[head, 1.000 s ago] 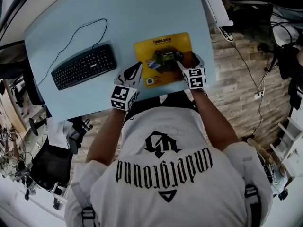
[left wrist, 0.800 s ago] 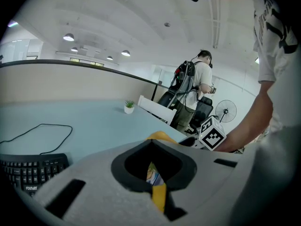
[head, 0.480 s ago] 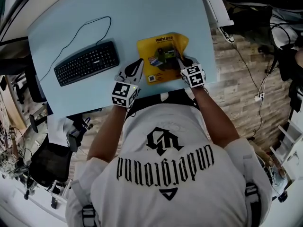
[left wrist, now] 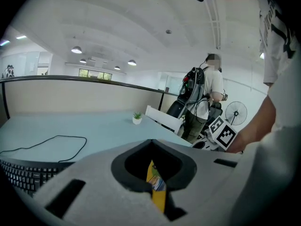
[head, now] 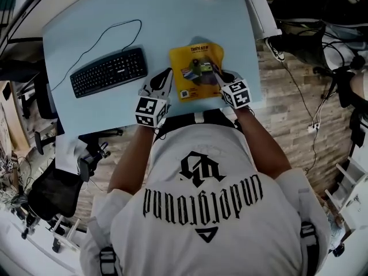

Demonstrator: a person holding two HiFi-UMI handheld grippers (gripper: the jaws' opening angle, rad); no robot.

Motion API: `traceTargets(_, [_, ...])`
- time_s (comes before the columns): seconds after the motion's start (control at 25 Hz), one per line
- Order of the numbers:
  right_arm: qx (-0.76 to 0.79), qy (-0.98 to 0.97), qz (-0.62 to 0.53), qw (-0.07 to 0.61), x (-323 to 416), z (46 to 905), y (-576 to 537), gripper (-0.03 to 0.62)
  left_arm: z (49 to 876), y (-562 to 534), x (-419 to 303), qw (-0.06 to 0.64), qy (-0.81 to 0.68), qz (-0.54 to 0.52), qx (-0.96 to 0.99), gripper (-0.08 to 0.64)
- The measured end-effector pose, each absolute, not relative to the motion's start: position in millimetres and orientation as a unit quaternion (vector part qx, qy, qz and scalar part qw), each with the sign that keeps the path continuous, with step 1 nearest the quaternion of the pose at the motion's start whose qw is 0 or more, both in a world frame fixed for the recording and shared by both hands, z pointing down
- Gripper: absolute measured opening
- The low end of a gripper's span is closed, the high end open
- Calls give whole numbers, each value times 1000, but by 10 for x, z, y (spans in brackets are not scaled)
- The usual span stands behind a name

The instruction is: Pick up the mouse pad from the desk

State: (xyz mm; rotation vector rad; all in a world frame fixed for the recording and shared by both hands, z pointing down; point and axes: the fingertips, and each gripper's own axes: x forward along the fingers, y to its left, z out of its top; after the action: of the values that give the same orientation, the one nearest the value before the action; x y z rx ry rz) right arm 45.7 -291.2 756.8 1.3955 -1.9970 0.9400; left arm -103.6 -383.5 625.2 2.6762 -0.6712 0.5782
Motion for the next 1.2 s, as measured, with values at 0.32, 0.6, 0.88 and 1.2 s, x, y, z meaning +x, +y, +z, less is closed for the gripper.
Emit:
traceTargets(0.32, [497,-768,319,246,388,7221,-2944,23,6105,-3676,-1051,158,-256,186,935,8])
traceTargets(0.6, [491,-782,302,238,393,6914,-2933,23,5915,-3566,-1033,146,-260,159,941,8])
traceTargets(0.88, [491,-794,280,223,493,6549,-2929,23,5773,-3487,-1051,134,-270,147,942,8])
traceTargets(1.2, [496,-810,254,183,631,6059,-2929,23,5545,-3437,-1054,118,-285,142,941,8])
